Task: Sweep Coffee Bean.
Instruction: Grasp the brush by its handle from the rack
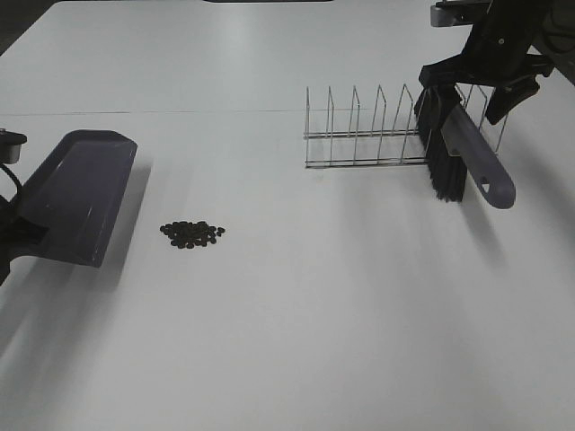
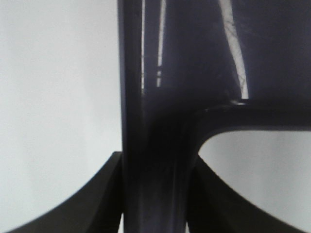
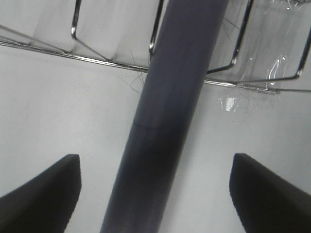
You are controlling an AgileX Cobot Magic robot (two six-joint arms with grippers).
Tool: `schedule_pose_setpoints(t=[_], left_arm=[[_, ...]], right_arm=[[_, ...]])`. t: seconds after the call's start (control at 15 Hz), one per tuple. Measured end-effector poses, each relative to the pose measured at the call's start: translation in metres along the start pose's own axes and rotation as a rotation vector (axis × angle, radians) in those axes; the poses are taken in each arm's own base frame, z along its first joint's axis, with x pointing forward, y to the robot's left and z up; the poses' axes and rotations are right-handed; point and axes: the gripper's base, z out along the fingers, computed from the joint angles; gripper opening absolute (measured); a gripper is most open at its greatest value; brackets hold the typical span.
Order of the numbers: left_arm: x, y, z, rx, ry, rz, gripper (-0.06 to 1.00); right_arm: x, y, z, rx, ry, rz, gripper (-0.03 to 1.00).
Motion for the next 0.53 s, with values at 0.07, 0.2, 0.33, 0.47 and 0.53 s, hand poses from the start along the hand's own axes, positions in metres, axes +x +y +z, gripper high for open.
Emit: schedule_pose_setpoints(t=[0.07,0.2,0.33,0.47,0.53], left_arm=[[-0.0004,-0.0001,0.0000,0.001,-0.004,0.000,0.33],[-0.0012,-0.0003,0.0000,0.003,-0.013,0.000,0.33],[-0.0015,-0.0003,0.0000,0.004,-0.017,0.000,0.33],[-0.0016,-0.0004,0.0000,0.004,-0.018,0.000,0.33],[-0.0017,-0.0004,0.0000,0.004,-0.019,0.000,0.33]], right_arm=[[-0.0016,-0.0005,0.0049,0.002,-0.010,0.000,0.73],[-0.0041,-0.0011,0.0137,0.003,-0.026,0.002,0.72],[-0.0055,-0.0013,0.0146,0.004,-0.041,0.002,0.69],[-0.0063,-0.0014,0.0146,0.006,-0.049,0.002,0.63],[-0.0063,-0.0014,0.0146,0.005,-0.049,0.008,0.61]])
